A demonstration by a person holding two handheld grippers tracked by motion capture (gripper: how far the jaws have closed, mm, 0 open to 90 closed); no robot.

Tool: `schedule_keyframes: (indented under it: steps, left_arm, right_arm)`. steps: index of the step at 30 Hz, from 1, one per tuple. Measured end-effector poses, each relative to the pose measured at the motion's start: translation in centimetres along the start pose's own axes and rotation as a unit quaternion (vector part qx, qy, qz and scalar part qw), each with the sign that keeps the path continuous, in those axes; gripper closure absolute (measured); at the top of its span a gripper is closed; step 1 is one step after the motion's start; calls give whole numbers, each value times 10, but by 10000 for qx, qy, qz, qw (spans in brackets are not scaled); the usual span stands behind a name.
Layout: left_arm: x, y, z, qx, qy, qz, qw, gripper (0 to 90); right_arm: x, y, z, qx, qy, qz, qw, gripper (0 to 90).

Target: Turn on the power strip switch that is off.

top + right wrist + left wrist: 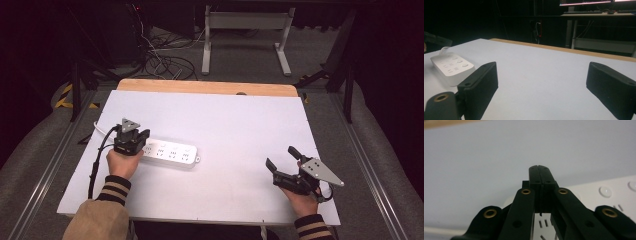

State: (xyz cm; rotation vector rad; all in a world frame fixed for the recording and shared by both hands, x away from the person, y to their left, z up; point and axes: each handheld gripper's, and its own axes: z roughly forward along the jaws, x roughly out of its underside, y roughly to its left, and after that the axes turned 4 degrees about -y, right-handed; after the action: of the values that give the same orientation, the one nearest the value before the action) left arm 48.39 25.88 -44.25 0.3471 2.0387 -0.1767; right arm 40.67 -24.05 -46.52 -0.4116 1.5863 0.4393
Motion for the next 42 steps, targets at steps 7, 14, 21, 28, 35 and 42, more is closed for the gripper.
schedule_keyframes:
  steps: [7,14,21,28,35,42]
  left_arm:
    - [0,-9,-41,-484,-1519,-191,9870,900]
    - [18,-9,-88,-912,-2740,-298,9569,900]
    - [38,-5,-118,-1155,-3044,-382,9447,900]
    - [39,-5,-119,-1325,-3087,-223,9416,900]
    - [40,-5,-117,-1325,-3074,-202,9421,900]
    - [44,-6,-106,-1252,-3580,154,9252,378]
  right_arm:
    - [-1,-1,-1,12,-34,11,10000,109]
    - [-1,-1,-1,15,-50,19,10000,109]
    - [-2,-1,-1,56,-82,23,9999,109]
    - [-2,-2,-1,74,-140,45,9999,109]
    - [-2,-2,0,70,-128,18,9999,109]
    - [-2,-2,0,80,-122,13,9999,109]
